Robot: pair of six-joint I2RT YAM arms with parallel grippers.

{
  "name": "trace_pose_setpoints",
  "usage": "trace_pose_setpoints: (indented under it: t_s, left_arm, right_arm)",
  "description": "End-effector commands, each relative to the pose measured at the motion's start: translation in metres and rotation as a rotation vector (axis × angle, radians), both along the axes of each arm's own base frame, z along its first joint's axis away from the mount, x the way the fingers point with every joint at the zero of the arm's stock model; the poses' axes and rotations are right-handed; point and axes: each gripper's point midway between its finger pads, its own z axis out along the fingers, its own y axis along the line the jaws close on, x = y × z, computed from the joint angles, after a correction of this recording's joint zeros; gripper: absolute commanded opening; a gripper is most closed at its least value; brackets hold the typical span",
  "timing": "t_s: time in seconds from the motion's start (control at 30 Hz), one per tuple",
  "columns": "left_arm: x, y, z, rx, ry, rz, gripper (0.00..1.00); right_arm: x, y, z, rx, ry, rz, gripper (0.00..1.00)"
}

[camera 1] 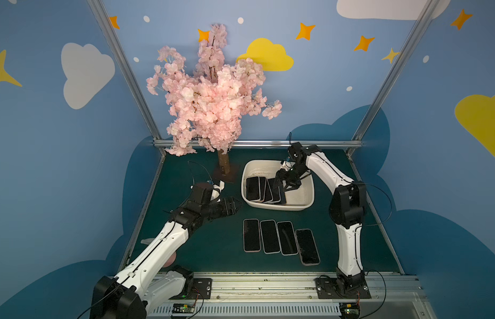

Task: Take the phone out of the storage box
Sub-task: Pick up the phone from the storage box.

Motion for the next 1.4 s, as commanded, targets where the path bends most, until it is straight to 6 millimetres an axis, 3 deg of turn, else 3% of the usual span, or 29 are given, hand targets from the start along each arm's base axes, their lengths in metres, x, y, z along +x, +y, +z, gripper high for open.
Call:
trace_pose_setpoints:
  t_s: [0.0, 0.23, 0.43, 1.07, 1.23, 1.37]
  left_arm:
    - [0.005, -0.003, 0.009, -0.033, -0.016, -0.013, 0.76]
    - [0.005, 0.001, 0.006, -0.028, -0.001, -0.013, 0.76]
    - [0.008, 0.006, 0.002, -0.025, 0.012, -0.006, 0.76]
    - [0.011, 0.015, -0.002, -0.032, 0.041, 0.011, 0.77]
    - [0.009, 0.017, -0.003, -0.031, 0.046, 0.017, 0.77]
    - [0.009, 0.018, -0.006, -0.033, 0.058, 0.024, 0.77]
  right_arm:
    - [0.01, -0.011, -0.017, -0.021, 0.044, -0.019, 0.63]
    - [0.024, -0.008, -0.039, 0.056, 0.084, -0.043, 0.54]
    - [0.025, 0.004, -0.052, 0.091, 0.115, -0.036, 0.49]
    - [0.025, 0.011, -0.08, 0.124, 0.186, -0.065, 0.38]
    - [0.025, 0.025, -0.069, 0.239, 0.17, -0.06, 0.22]
    - [0.029, 0.033, -0.051, 0.325, 0.121, -0.053, 0.22]
